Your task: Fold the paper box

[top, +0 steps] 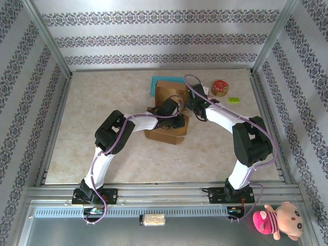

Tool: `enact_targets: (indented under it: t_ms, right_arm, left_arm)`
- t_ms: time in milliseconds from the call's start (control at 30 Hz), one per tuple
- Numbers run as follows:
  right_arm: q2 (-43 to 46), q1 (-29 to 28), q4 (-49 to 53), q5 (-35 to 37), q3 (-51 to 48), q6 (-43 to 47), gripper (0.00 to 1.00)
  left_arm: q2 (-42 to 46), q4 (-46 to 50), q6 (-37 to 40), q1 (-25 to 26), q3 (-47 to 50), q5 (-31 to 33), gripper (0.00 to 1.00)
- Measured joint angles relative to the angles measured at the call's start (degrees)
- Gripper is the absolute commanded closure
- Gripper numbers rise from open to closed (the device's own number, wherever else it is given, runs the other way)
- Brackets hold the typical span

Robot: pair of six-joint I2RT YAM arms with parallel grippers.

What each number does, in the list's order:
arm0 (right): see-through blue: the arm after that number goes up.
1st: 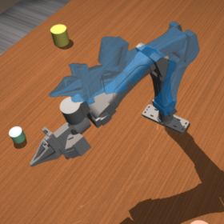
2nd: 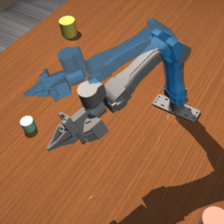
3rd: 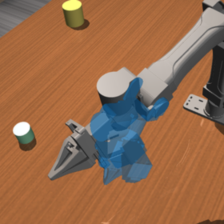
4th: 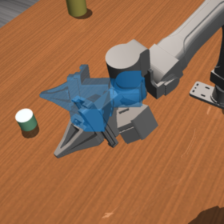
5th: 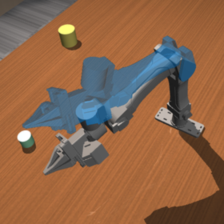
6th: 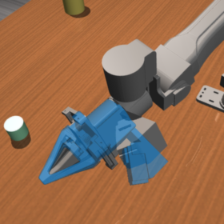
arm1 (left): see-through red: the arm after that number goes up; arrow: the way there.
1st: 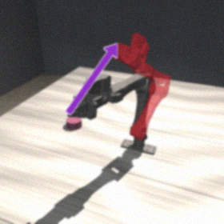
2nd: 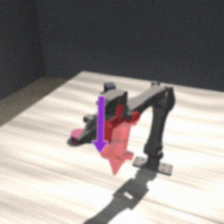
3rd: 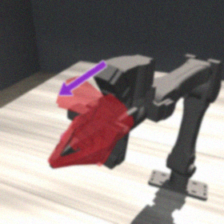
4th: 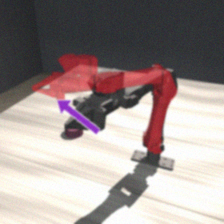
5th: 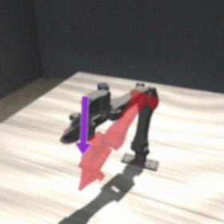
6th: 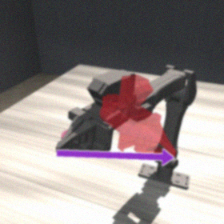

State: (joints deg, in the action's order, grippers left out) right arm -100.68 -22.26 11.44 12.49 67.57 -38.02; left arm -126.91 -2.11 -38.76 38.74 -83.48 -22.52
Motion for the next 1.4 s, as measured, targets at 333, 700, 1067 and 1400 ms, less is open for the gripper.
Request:
enact_targets:
  t_ms: [333, 700, 1067, 1400]
  right_arm:
    - [-0.02, -2.56, 3.61, -2.49, 1.29, -4.96, 0.95]
    - [0.70, -4.17, -1.70, 2.51, -5.44, -5.79, 0.95]
    - [1.01, -4.26, -3.04, 3.13, -6.36, -5.77, 0.95]
    - [1.03, -4.26, -2.93, 3.15, -6.34, -5.77, 0.95]
  left_arm:
    - [-0.87, -0.02, 0.20, -0.13, -1.31, 1.18, 1.00]
    - [-0.74, -1.86, 0.13, -0.26, -0.37, 1.60, 1.00]
    - [5.68, -11.45, -1.25, -0.59, 10.49, 3.56, 0.75]
    - [21.57, -16.81, -2.34, -0.74, 24.17, 11.65, 0.71]
